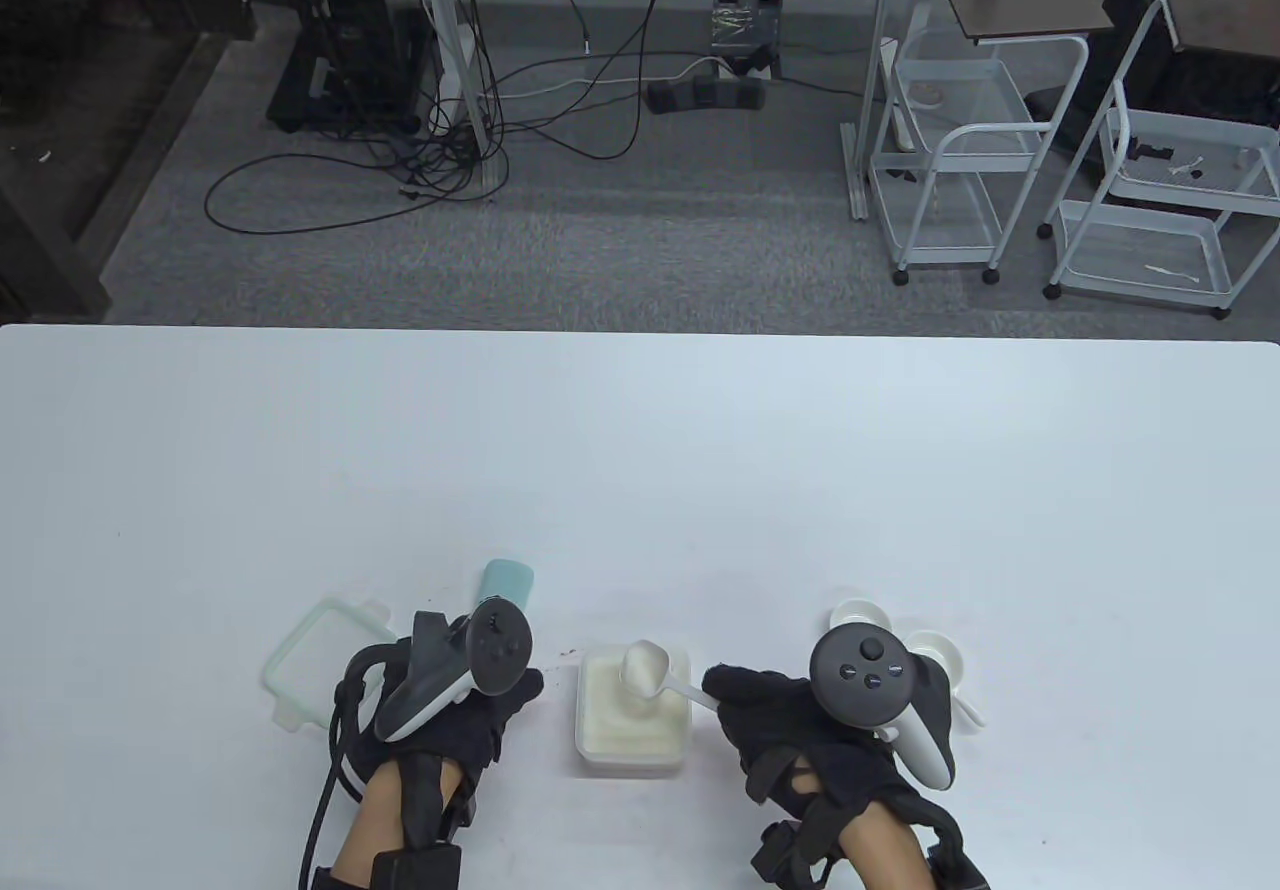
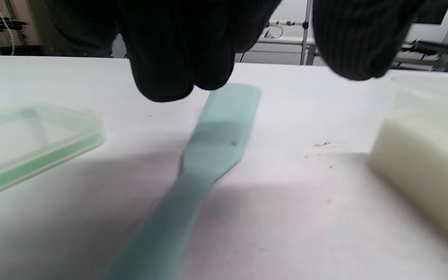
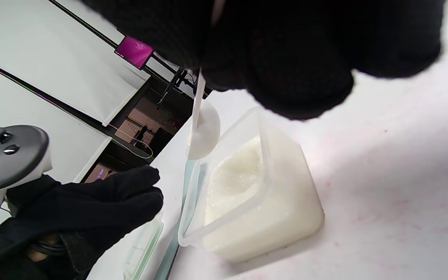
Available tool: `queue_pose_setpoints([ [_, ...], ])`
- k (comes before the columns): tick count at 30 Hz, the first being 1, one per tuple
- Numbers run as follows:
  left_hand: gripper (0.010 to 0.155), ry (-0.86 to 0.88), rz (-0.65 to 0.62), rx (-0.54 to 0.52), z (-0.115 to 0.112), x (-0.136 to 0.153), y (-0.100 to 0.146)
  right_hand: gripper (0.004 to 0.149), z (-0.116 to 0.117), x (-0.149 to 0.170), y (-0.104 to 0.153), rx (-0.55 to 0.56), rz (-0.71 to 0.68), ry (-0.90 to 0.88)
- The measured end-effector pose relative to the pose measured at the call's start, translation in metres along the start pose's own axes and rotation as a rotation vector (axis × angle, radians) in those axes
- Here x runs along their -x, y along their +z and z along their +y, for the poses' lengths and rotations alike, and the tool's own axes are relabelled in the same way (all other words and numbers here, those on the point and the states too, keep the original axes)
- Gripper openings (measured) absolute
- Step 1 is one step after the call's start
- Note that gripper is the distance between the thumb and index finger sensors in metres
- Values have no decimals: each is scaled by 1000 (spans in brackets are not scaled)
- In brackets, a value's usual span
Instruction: Scoop white sugar with coffee spoon and level it off using dessert spatula
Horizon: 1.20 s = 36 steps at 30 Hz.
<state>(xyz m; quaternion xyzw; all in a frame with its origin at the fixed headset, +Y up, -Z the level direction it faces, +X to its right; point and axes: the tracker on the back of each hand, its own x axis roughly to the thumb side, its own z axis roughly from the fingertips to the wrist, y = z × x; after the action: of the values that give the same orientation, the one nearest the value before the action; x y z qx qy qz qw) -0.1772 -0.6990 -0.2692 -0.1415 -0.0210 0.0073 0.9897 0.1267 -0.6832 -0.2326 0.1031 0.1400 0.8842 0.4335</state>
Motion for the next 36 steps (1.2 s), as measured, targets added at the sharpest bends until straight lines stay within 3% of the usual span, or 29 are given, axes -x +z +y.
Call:
queue_pose_setpoints([
  [9, 87, 119, 104, 56, 5, 17, 1, 42, 0, 0, 0, -4, -17, -15],
  [19, 86, 1, 213, 226, -15, 27, -10, 42, -2, 0, 0, -5, -19, -26],
  [25, 83, -56, 236, 262, -28, 19, -15, 42, -1, 0, 0, -11, -16, -19],
  [31, 83, -244, 264, 232, -35, -3, -13, 42, 1, -1, 0, -16, -13, -8],
  [36, 80, -261, 293, 270, -41, -16, -10, 42, 2, -2, 1, -18, -16, 1],
])
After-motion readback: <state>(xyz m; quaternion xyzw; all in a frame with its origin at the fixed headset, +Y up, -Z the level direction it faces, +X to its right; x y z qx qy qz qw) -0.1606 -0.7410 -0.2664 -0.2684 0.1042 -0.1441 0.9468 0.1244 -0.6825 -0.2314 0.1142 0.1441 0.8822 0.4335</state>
